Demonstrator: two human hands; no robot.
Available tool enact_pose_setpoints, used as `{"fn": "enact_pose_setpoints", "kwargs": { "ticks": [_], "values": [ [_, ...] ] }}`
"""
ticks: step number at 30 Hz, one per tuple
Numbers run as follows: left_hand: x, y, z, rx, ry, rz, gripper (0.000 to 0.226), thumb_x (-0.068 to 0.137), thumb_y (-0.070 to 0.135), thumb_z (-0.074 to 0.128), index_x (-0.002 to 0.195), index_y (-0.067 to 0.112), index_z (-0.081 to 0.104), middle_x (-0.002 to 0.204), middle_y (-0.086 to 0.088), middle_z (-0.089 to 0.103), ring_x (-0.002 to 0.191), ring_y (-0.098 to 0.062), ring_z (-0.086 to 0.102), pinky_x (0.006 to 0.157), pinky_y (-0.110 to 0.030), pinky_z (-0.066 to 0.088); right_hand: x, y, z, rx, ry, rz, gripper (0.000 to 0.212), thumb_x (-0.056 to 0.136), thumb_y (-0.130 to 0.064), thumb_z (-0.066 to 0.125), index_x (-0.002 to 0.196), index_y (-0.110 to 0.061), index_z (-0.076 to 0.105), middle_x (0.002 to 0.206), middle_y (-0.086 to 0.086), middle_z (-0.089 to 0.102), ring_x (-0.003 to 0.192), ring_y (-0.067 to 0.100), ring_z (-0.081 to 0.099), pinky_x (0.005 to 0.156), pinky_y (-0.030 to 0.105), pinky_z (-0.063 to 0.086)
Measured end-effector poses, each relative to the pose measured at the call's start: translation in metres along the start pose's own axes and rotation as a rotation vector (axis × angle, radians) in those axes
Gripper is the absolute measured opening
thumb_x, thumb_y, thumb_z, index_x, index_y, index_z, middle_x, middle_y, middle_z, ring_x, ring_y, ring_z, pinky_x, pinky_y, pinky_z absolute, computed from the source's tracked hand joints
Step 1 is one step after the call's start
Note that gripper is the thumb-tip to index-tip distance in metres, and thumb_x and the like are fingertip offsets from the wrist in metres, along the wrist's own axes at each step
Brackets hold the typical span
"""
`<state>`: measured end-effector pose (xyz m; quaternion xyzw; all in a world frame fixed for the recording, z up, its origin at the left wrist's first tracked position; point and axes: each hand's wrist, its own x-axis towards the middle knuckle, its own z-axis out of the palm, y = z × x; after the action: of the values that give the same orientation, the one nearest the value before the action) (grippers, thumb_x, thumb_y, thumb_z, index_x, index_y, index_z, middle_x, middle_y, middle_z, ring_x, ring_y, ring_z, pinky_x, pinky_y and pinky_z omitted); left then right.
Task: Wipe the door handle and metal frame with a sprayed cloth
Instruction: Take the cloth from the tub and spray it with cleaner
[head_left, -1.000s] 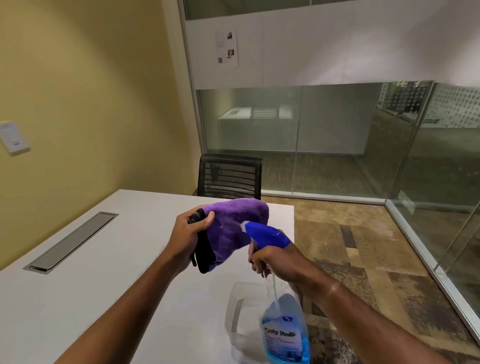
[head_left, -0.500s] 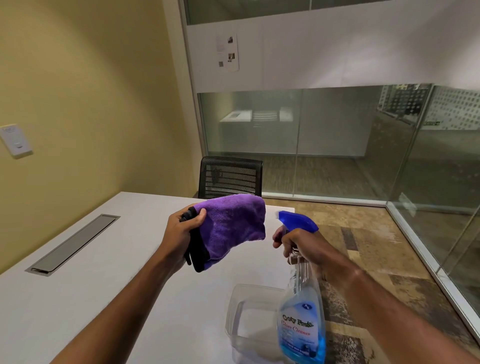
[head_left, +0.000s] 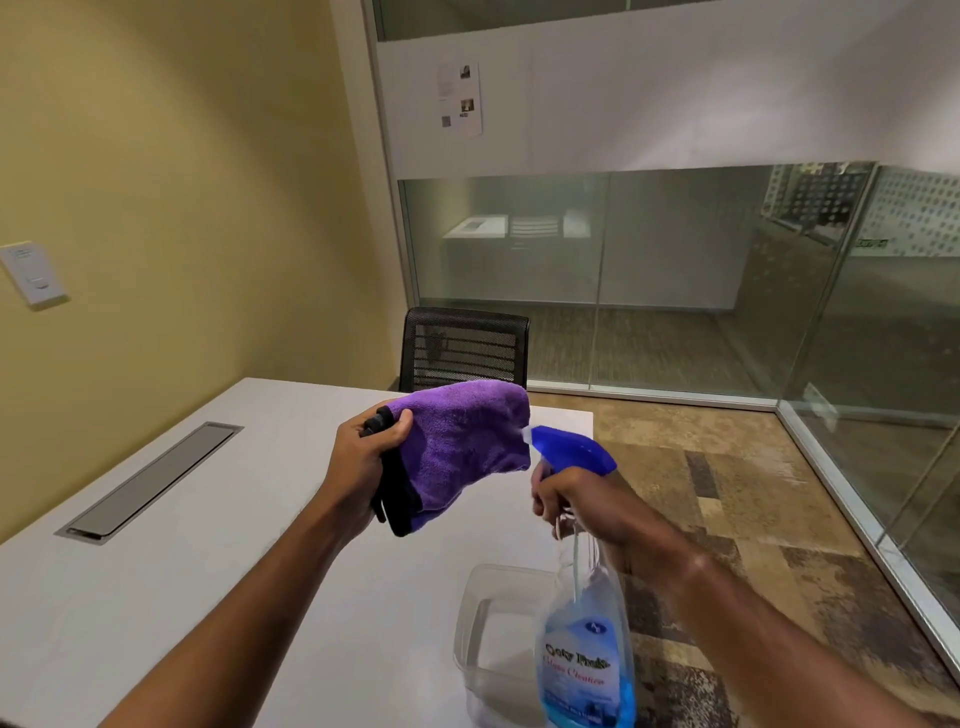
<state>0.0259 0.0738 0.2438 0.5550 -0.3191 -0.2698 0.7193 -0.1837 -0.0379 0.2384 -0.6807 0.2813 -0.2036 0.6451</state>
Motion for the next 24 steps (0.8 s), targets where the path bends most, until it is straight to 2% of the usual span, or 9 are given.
{"fn": "enact_pose_setpoints", "kwargs": {
  "ticks": [2, 4, 7, 9, 12, 15, 17, 20, 24],
  "values": [
    [0.0, -0.001, -0.002, 0.006, 0.002, -0.001, 0.022, 0.095, 0.011, 0.06, 0.088, 0.021, 0.078, 0.082, 0.001, 0.074, 0.074, -0.013, 0.068, 0.061, -0.022, 0.055, 0.006, 0.006, -0.005, -0.005, 0.03, 0.002, 0.02, 0.052, -0.007, 0.055, 0.07, -0.004, 0.063, 0.07, 0.005, 0.066, 0.059, 0.01, 0.055, 0.051, 0.026, 0.045],
    [0.0, -0.004, -0.004, 0.013, 0.019, -0.007, 0.022, 0.095, 0.011, 0.06, 0.087, 0.022, 0.078, 0.082, 0.002, 0.073, 0.074, -0.013, 0.067, 0.062, -0.022, 0.056, 0.011, 0.018, -0.009, -0.01, 0.07, 0.001, 0.023, 0.053, -0.008, 0.056, 0.074, -0.008, 0.067, 0.074, 0.004, 0.069, 0.057, 0.007, 0.057, 0.051, 0.025, 0.046],
    [0.001, -0.009, -0.009, 0.03, 0.045, -0.014, 0.018, 0.095, 0.013, 0.061, 0.09, 0.021, 0.077, 0.085, 0.001, 0.073, 0.079, -0.016, 0.066, 0.066, -0.025, 0.055, 0.019, 0.048, -0.014, 0.03, 0.239, -0.038, 0.017, 0.074, -0.001, 0.063, 0.087, -0.011, 0.068, 0.087, 0.013, 0.07, 0.068, 0.012, 0.061, 0.056, 0.024, 0.048],
    [0.0, -0.015, -0.011, 0.033, 0.055, -0.017, 0.015, 0.094, 0.012, 0.062, 0.093, 0.019, 0.076, 0.086, 0.0, 0.073, 0.081, -0.018, 0.065, 0.069, -0.027, 0.055, 0.022, 0.071, -0.017, 0.071, 0.339, -0.075, 0.019, 0.081, 0.0, 0.064, 0.096, -0.011, 0.065, 0.094, 0.013, 0.068, 0.079, 0.016, 0.062, 0.06, 0.019, 0.05],
    [-0.001, -0.024, -0.012, 0.029, 0.061, -0.033, 0.015, 0.094, 0.011, 0.062, 0.094, 0.017, 0.075, 0.087, -0.001, 0.072, 0.082, -0.019, 0.065, 0.072, -0.029, 0.055, 0.024, 0.104, -0.014, 0.066, 0.45, -0.153, 0.02, 0.085, -0.004, 0.067, 0.099, -0.017, 0.063, 0.097, 0.002, 0.066, 0.086, 0.013, 0.063, 0.064, 0.015, 0.052],
    [-0.003, -0.031, -0.011, 0.045, 0.06, -0.046, 0.015, 0.094, 0.012, 0.062, 0.092, 0.019, 0.075, 0.086, 0.001, 0.072, 0.083, -0.017, 0.065, 0.071, -0.028, 0.055, 0.026, 0.129, 0.001, 0.063, 0.573, -0.21, 0.024, 0.089, -0.012, 0.071, 0.094, -0.03, 0.056, 0.086, -0.023, 0.064, 0.081, -0.002, 0.064, 0.061, 0.008, 0.05],
    [-0.003, -0.033, -0.01, 0.055, 0.056, -0.051, 0.016, 0.094, 0.012, 0.061, 0.091, 0.02, 0.076, 0.086, 0.001, 0.073, 0.082, -0.016, 0.066, 0.072, -0.028, 0.056, 0.03, 0.141, 0.009, 0.044, 0.591, -0.238, 0.023, 0.088, -0.015, 0.072, 0.093, -0.03, 0.054, 0.081, -0.017, 0.063, 0.074, -0.005, 0.062, 0.059, 0.01, 0.051],
    [-0.004, -0.036, -0.01, 0.065, 0.059, -0.061, 0.017, 0.095, 0.013, 0.061, 0.091, 0.021, 0.076, 0.087, 0.003, 0.073, 0.084, -0.017, 0.066, 0.071, -0.027, 0.056, 0.032, 0.156, 0.015, 0.024, 0.609, -0.25, 0.025, 0.086, -0.014, 0.074, 0.093, -0.028, 0.054, 0.084, -0.005, 0.059, 0.069, 0.001, 0.06, 0.063, 0.014, 0.053],
    [-0.005, -0.038, -0.011, 0.073, 0.062, -0.076, 0.016, 0.095, 0.014, 0.061, 0.093, 0.021, 0.075, 0.088, 0.002, 0.073, 0.085, -0.018, 0.066, 0.069, -0.026, 0.056, 0.032, 0.174, 0.02, 0.015, 0.614, -0.207, 0.027, 0.084, -0.018, 0.077, 0.093, -0.028, 0.054, 0.087, -0.001, 0.059, 0.07, 0.01, 0.058, 0.064, 0.019, 0.055]
  ]
}}
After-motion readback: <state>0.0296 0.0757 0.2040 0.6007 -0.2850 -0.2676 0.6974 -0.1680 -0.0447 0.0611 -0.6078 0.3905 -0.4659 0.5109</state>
